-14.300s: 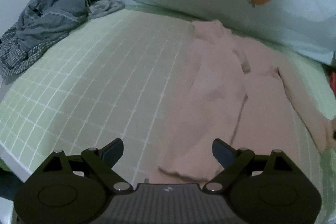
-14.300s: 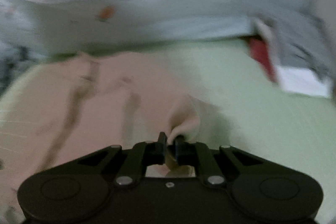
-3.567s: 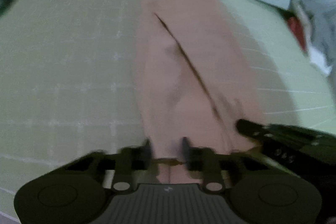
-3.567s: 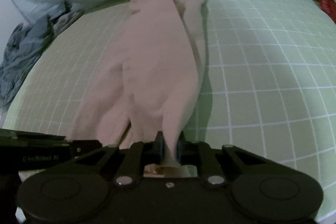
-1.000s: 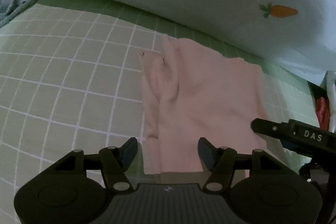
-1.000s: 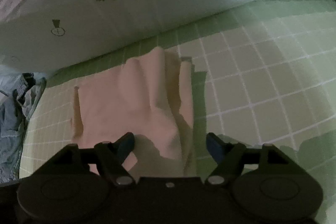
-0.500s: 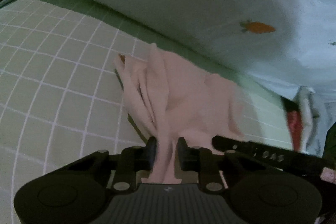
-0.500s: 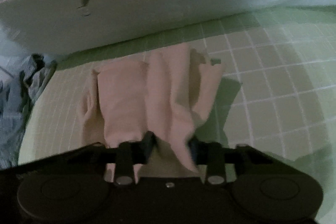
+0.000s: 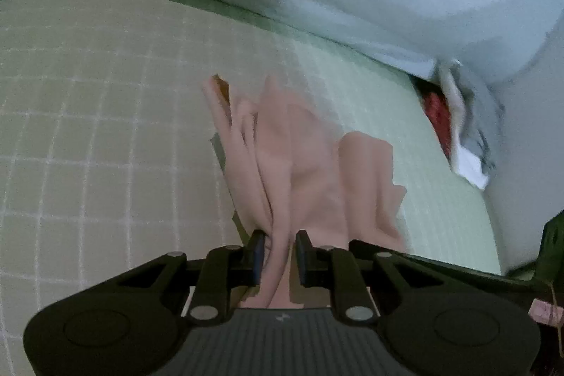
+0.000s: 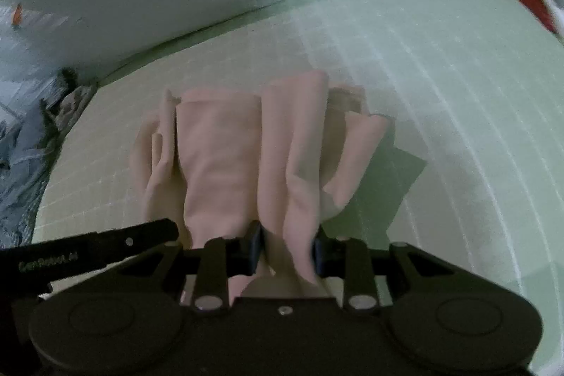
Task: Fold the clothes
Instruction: 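Lift the folded shirt with both grippers and place it on the clothes stack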
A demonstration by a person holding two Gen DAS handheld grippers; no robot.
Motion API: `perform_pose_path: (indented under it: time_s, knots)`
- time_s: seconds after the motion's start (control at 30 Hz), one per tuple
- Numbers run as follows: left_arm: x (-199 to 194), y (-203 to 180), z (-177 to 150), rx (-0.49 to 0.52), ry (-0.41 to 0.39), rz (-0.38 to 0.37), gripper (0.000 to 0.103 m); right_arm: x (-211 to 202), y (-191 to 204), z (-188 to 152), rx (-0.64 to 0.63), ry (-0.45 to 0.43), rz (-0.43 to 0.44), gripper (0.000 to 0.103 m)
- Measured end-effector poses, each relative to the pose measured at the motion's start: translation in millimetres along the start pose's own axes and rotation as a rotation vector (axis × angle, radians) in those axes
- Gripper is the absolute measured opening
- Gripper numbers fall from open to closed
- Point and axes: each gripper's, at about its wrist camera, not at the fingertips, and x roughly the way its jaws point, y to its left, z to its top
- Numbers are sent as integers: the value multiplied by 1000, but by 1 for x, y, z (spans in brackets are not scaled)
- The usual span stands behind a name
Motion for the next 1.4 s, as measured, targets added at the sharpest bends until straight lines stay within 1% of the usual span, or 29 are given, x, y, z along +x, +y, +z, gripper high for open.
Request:
perform_pose_path:
  time_s: [0.1, 0.2, 0.27, 0.37, 0.43, 0.53, 0.57, 0.7, 0.77, 0.87, 1.03, 1.07, 1.17, 1.2, 1.27, 1.3, 1.33, 1.37, 1.4]
  knots:
    - [4, -15, -11, 53, 29, -23, 19, -15, -18, -18, 51, -19, -26, 29]
    - [12, -38, -19, 103, 52, -36, 19, -24, -45, -24, 115, -24, -32, 29]
    - [22, -58, -17, 132, 52, -37, 19, -30, -65, -22, 137, -40, -32, 29]
    - [42, -94, -17, 168, 51, -33, 18, -37, -106, -12, 141, -61, -28, 29]
    - [63, -126, -16, 179, 49, -30, 19, -42, -140, -2, 133, -67, -20, 29]
    - [94, -177, -14, 152, 50, -34, 19, -57, -195, 20, 109, -75, -18, 29]
    - [104, -195, -13, 153, 45, -45, 19, -67, -214, 28, 97, -90, -24, 29]
    - [146, -270, -4, 161, 17, -102, 18, -101, -289, 71, 70, -187, -43, 29]
    - [161, -310, 8, 189, -12, -131, 18, -115, -324, 95, 78, -236, -54, 29]
    - [180, -364, 28, 238, -59, -169, 19, -133, -362, 137, 53, -299, -78, 29]
    - [216, -438, 86, 255, -143, -241, 19, -160, -417, 216, -4, -427, -100, 29]
    - [221, -451, 100, 261, -166, -255, 19, -159, -425, 231, -7, -447, -108, 29]
    - [231, -482, 142, 300, -239, -281, 19, -139, -444, 272, 6, -488, -149, 29]
    - [235, -492, 156, 313, -263, -278, 19, -133, -451, 286, 11, -501, -162, 30]
    - [246, -505, 181, 325, -312, -254, 19, -119, -463, 313, 20, -528, -190, 36]
    - [254, -505, 190, 324, -324, -229, 26, -113, -470, 327, 24, -541, -203, 43]
    - [263, -505, 199, 322, -334, -202, 35, -106, -476, 341, 29, -555, -217, 48]
    - [273, -505, 208, 320, -343, -175, 39, -99, -482, 355, 33, -568, -231, 49]
    - [286, -501, 215, 304, -331, -134, 41, -93, -488, 368, 38, -582, -244, 48]
